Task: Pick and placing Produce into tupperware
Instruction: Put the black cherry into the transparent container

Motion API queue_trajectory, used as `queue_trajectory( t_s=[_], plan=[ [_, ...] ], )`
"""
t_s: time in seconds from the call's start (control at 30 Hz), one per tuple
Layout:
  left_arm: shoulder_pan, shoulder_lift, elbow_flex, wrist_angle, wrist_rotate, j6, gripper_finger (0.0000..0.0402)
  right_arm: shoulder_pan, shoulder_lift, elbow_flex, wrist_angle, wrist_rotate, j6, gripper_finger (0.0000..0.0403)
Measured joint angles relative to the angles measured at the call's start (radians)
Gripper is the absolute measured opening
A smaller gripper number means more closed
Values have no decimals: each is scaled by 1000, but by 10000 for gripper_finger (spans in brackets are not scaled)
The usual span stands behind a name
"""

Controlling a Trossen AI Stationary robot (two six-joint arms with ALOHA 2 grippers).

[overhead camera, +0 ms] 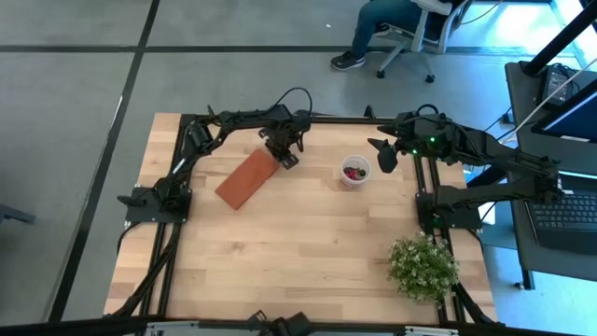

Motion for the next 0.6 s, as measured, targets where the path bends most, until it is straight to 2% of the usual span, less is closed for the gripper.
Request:
queue_trajectory(
  t_s=[0.2,0.37,0.47,0.53,0.6],
  plan=[
    [1,-11,135,-3,176,61,115,0,0,0,0,0,0,240],
    [1,-11,240,49,433,121,114,0,0,0,0,0,0,240],
    [-12,-11,289,136,580,156,109,0,0,0,-1,0,0,240],
    [-35,-12,313,218,616,155,110,0,0,0,0,0,0,240],
    [-66,-12,334,299,603,160,114,0,0,0,-1,0,0,240]
  ],
)
